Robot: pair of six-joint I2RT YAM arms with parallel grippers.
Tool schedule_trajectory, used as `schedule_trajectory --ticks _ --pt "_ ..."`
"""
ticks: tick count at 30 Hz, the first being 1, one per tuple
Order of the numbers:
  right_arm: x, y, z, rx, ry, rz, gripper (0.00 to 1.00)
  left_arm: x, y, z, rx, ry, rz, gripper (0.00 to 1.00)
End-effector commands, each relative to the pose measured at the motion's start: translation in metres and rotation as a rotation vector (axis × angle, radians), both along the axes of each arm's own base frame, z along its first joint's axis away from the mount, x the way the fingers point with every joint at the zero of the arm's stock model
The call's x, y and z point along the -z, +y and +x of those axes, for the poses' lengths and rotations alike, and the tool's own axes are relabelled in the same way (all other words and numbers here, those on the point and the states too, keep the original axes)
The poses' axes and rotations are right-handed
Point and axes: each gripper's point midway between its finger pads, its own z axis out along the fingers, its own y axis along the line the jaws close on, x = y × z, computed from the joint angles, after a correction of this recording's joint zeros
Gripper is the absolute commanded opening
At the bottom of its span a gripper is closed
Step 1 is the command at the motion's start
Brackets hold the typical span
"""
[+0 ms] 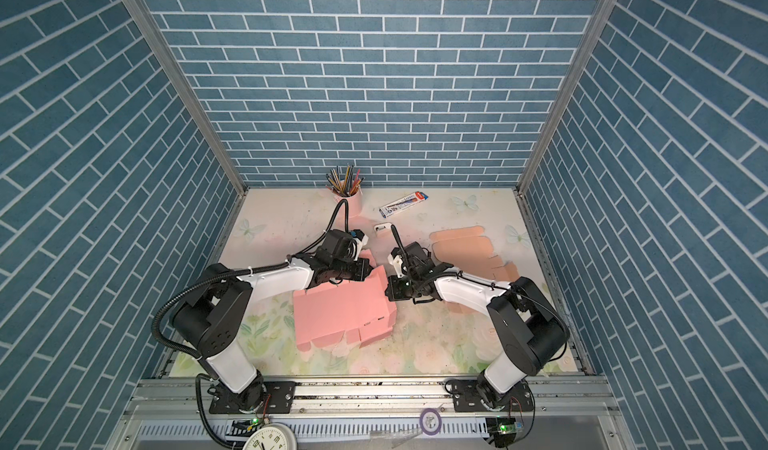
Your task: Fold the paper box
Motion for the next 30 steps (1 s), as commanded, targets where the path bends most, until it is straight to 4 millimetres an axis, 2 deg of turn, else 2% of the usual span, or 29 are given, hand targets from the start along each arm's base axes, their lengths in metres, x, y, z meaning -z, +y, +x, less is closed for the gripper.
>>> schedule_trajectory --ticks 1,4,7,13,14,17,21,27,30 --pt "-0.007 0.0 0.003 -0.027 -0.044 -0.029 0.0 -0.009 -0.004 -0.006 0.013 -0.014 -0.029 0.0" --pt "-0.007 -0.001 0.002 -0.042 -0.05 -0.05 0.0 -0.009 0.001 -0.004 0.008 -0.021 -0.015 0.0" --pt "-0.007 -0.002 0.001 -0.054 -0.057 -0.071 0.0 -0.009 0.015 0.002 -0.02 -0.015 -0.015 0.0" --pt "-0.004 -0.005 0.001 -0.074 -0.061 -0.098 0.0 -0.006 0.061 0.014 -0.13 -0.007 0.016 0.0" --pt "-0.004 -0.006 0.001 -0.076 -0.061 -0.103 0.0 -0.004 0.068 0.015 -0.152 -0.006 0.029 0.04" --pt "-0.002 -0.006 0.001 -0.079 -0.062 -0.107 0.0 0.003 0.088 0.019 -0.217 -0.001 0.062 0.28" --pt "0.0 -0.003 0.001 -0.084 -0.056 -0.096 0.0 0.011 0.101 0.023 -0.255 0.012 0.096 0.46" --pt "-0.001 -0.001 0.004 -0.083 -0.061 -0.092 0.0 0.02 0.113 0.024 -0.282 0.007 0.173 0.64" --pt "0.0 0.002 0.005 -0.086 -0.057 -0.089 0.0 0.023 0.112 0.023 -0.273 0.016 0.171 0.65"
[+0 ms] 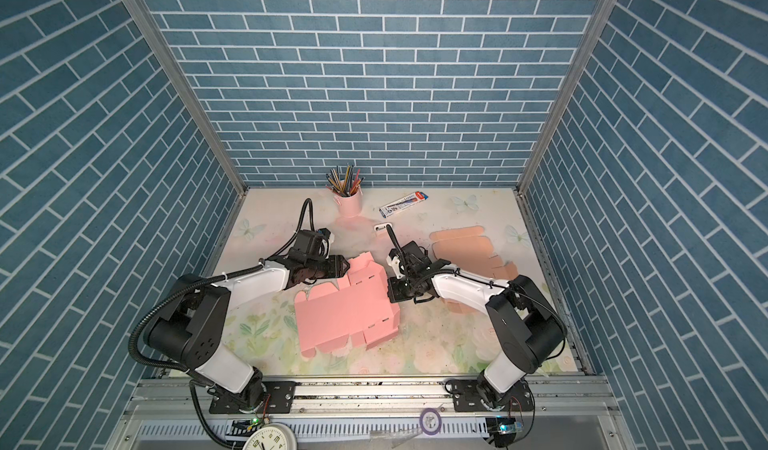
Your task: Fold the paper box
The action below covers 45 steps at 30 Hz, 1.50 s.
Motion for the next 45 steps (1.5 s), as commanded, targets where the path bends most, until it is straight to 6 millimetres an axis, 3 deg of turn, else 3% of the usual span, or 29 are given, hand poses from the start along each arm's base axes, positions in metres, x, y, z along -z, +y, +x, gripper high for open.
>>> schedule_trajectory --ticks 1,8,21,36,45 --pt "-0.005 0.008 0.006 -0.029 -0.024 0.003 0.0 0.012 0.004 -0.003 0.0 0.027 0.035 0.65" --pt "-0.005 0.007 0.007 -0.027 -0.029 -0.004 0.0 0.015 -0.011 -0.014 0.049 0.04 -0.007 0.63" --pt "-0.005 0.005 0.009 -0.029 -0.032 -0.024 0.0 0.002 -0.014 -0.032 0.071 0.037 -0.061 0.53" --pt "-0.008 0.002 0.014 -0.035 -0.051 -0.076 0.0 -0.006 -0.03 -0.062 0.14 0.048 -0.123 0.47" --pt "-0.007 -0.012 0.016 -0.093 -0.118 -0.212 0.0 -0.018 -0.029 -0.058 0.135 0.019 -0.142 0.47"
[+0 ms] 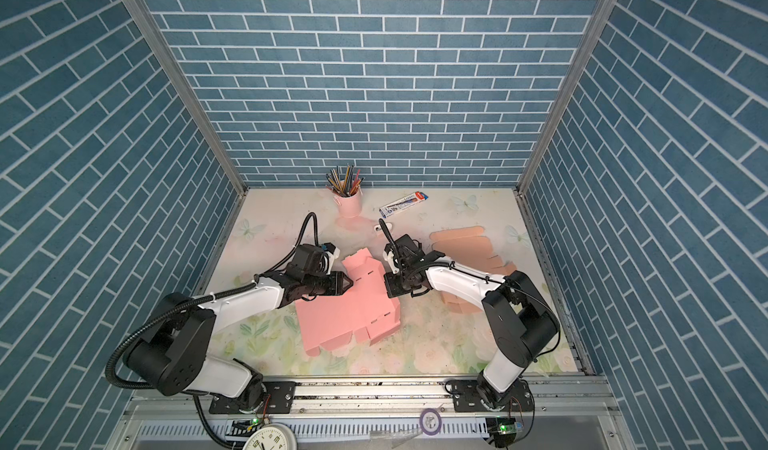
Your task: Fold the paper box
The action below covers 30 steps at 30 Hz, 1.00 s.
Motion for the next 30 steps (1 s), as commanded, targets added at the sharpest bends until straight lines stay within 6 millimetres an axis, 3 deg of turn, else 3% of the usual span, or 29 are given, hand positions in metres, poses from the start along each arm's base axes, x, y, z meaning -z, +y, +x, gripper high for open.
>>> schedule_trajectory --ticks 1,9,17,20,24,30 --pt "-0.001 -0.014 0.002 -0.055 -0.058 -0.117 0.0 -0.015 0.0 0.004 -0.003 -0.033 -0.03 0.46" --pt "-0.023 -0.024 0.005 -0.175 -0.191 -0.28 0.0 -0.061 0.012 0.018 -0.047 -0.148 -0.121 0.46" --pt "-0.045 -0.029 0.011 -0.22 -0.369 -0.452 0.0 -0.078 0.048 0.043 -0.185 -0.162 -0.175 0.45" --pt "-0.062 -0.027 0.014 -0.223 -0.464 -0.47 0.0 -0.077 0.06 0.056 -0.226 -0.156 -0.181 0.44" --pt "-0.081 -0.024 0.016 -0.25 -0.569 -0.51 0.0 -0.07 0.062 0.072 -0.245 -0.15 -0.177 0.44" --pt "-0.085 -0.019 0.015 -0.321 -0.627 -0.577 0.0 -0.042 0.063 0.093 -0.271 -0.138 -0.126 0.44"
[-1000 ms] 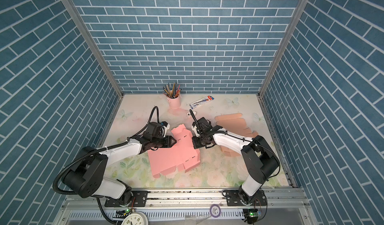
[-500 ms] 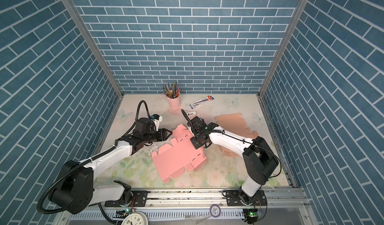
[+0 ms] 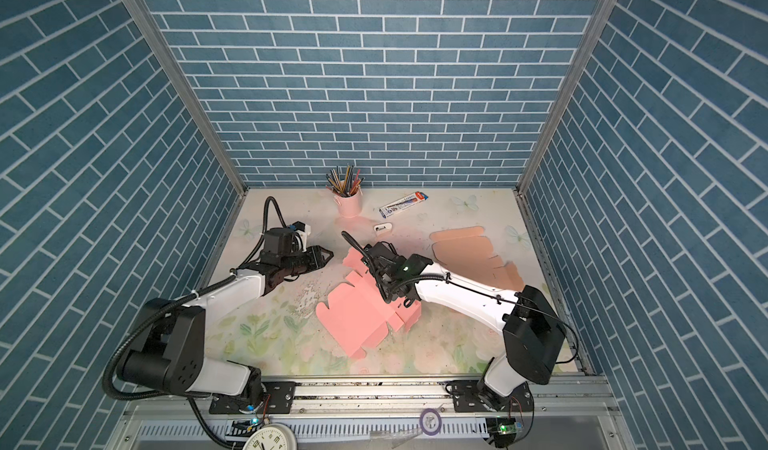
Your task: Fold the paper box
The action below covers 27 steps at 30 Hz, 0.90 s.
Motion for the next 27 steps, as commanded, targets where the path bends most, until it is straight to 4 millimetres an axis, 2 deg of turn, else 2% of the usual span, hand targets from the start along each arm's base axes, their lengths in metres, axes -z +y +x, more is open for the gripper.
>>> schedule_trajectory --ticks 1,6,12,18,22,27 --pt "-0.012 -0.003 0.007 -0.045 -0.068 -0.087 0.0 -0.003 0.001 0.022 -0.022 -0.05 0.015 0.44" --pt "-0.006 0.005 0.008 -0.091 -0.092 -0.158 0.0 0.007 -0.013 0.034 0.024 -0.061 0.017 0.44" --pt "-0.001 0.015 0.012 -0.143 -0.12 -0.201 0.0 0.023 -0.022 0.035 0.065 -0.041 0.05 0.44" --pt "0.008 0.017 0.017 -0.178 -0.137 -0.268 0.0 0.031 -0.038 0.027 0.125 -0.028 0.018 0.45" --pt "0.009 0.017 0.019 -0.198 -0.153 -0.296 0.0 0.029 -0.047 0.021 0.152 -0.028 -0.005 0.46" --pt "0.013 0.019 0.021 -0.22 -0.16 -0.319 0.0 0.032 -0.054 0.007 0.171 0.013 -0.055 0.46"
